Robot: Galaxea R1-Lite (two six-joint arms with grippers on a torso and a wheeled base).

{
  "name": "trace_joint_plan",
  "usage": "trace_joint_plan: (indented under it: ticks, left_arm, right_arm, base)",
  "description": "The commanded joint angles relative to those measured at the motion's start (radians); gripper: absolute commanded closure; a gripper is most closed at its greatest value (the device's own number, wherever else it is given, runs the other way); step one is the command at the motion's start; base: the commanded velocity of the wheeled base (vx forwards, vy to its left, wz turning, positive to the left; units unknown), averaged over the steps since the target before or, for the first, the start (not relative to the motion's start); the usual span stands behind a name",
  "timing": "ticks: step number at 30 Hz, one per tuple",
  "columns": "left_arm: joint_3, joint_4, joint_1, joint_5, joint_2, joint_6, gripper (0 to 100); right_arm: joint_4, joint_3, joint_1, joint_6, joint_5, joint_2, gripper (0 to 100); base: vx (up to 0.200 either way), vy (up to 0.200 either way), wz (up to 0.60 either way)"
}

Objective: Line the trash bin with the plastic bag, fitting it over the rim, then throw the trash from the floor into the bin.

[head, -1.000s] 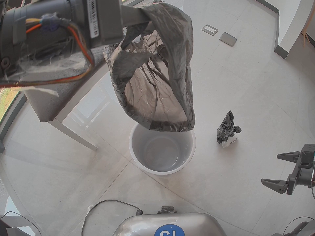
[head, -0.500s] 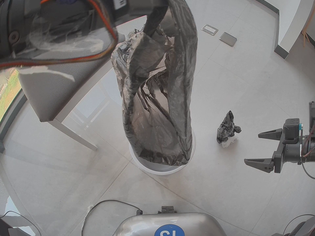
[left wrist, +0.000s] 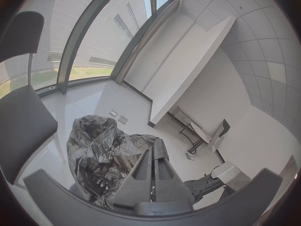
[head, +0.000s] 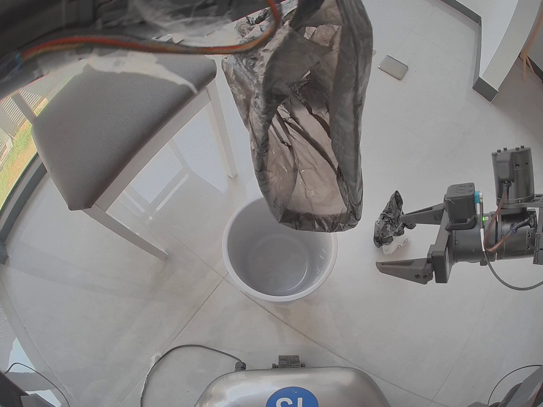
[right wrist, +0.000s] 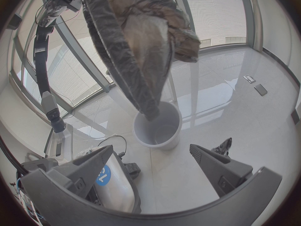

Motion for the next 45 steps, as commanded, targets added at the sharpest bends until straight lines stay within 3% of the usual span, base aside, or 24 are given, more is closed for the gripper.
trace_joint_plan:
  ticks: [1, 18, 22, 23, 35, 45]
  left_arm:
    - [-0.061, 0.0, -0.02, 0.002, 0.054, -0.012, 100]
    - [-0.118, -0.002, -0.034, 0.002, 0.086, -0.032, 100]
    - [-0.119, -0.003, -0.034, 0.002, 0.089, -0.032, 100]
    - [-0.119, -0.005, -0.034, 0.002, 0.091, -0.032, 100]
    - [-0.106, 0.002, -0.004, 0.002, 0.089, -0.032, 100]
    - [0.148, 0.057, 0.072, 0.005, -0.044, -0.032, 100]
  right_arm:
    - [-0.03, -0.076, 0.023, 0.0, -0.004, 0.106, 0]
    - [-0.105, -0.268, 0.096, -0.009, -0.124, 0.262, 0]
    - [-0.105, -0.266, 0.1, -0.017, -0.124, 0.265, 0]
    - [-0.107, -0.265, 0.1, -0.019, -0.124, 0.267, 100]
    - [-0.107, -0.219, 0.109, -0.014, -0.145, 0.259, 100]
    - [-0.119, -0.091, 0.139, -0.02, -0.142, 0.238, 100]
  base:
    - [0.0, 0.0, 0.0]
    - [0.0, 0.0, 0.0]
    - [0.0, 0.0, 0.0]
    - [0.0, 0.0, 0.0]
    - [0.0, 0.0, 0.0]
    - [0.0, 0.0, 0.0]
